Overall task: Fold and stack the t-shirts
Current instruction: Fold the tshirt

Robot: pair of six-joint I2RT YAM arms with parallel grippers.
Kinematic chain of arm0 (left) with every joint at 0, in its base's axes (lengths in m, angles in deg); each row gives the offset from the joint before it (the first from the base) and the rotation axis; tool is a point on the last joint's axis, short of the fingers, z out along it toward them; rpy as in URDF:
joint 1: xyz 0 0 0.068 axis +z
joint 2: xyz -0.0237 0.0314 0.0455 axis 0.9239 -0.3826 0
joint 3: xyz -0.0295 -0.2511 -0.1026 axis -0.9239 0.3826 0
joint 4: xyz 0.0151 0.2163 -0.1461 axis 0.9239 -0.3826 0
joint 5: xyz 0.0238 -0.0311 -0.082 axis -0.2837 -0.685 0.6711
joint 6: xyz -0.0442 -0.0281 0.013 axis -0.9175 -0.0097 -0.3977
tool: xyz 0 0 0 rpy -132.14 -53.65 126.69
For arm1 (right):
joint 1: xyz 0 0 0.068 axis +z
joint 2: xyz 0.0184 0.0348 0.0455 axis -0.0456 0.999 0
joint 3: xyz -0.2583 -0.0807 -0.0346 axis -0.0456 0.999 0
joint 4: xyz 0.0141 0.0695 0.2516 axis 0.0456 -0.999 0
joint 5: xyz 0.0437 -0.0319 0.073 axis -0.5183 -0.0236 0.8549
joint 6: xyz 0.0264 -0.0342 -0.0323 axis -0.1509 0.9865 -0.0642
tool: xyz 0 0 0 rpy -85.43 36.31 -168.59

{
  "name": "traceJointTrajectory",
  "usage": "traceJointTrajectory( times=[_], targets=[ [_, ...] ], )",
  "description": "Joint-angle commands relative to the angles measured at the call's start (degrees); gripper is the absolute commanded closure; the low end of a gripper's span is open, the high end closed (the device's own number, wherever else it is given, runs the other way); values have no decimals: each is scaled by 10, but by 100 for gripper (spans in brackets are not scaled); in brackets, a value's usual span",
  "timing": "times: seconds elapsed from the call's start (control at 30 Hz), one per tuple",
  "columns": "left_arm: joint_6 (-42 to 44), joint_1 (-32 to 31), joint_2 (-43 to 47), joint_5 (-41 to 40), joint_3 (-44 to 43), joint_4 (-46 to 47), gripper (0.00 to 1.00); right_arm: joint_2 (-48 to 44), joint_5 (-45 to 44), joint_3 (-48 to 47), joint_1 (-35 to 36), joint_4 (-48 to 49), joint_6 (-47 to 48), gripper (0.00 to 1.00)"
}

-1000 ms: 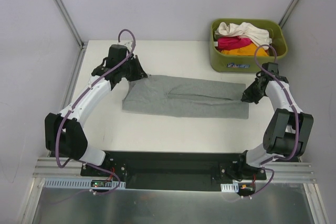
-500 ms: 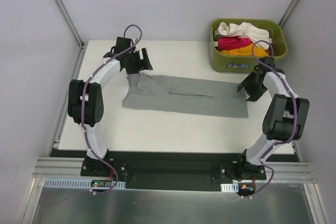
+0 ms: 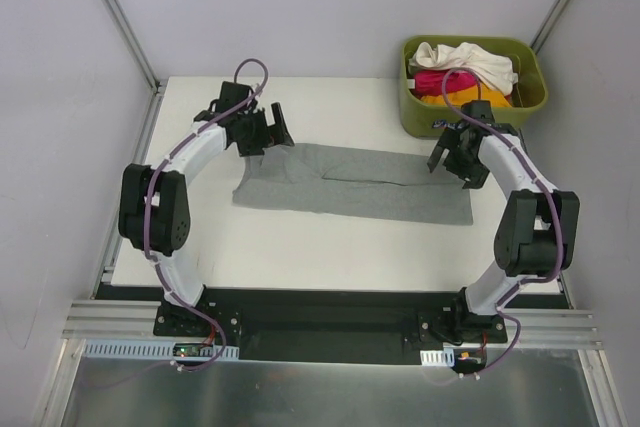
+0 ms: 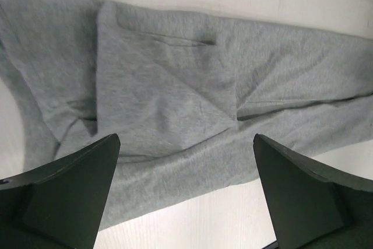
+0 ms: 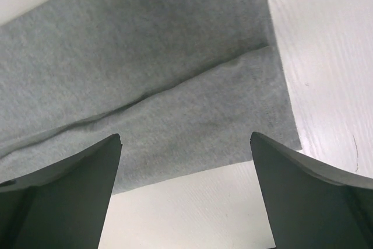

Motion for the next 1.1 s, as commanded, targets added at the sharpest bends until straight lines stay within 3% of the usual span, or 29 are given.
traceJointTrajectory(
  times=[0.0, 0.2, 0.43, 0.6, 0.77, 0.93, 1.07],
  targets=[
    [-41, -39, 47, 19, 66, 16, 1, 1, 22, -2, 22, 21, 35, 3],
    [-82, -57, 25, 49, 124, 71, 1, 88, 48, -41, 47, 54, 42, 3],
    [-93, -50, -61, 64, 106, 75, 1, 135, 69, -48, 74, 66, 40, 3],
    [-97, -39, -105, 65, 91, 74, 1, 116, 86, 10, 84, 76, 32, 3],
    [-87, 0, -175, 107, 15, 66, 1, 41, 157, 112, 125, 94, -1, 3],
    [-131, 6, -262, 152, -130, 56, 1, -49, 215, 228, 263, 118, -59, 3],
    [-194, -6, -366, 188, -271, 55, 1, -60, 266, 200, 416, 116, -59, 3]
  ],
)
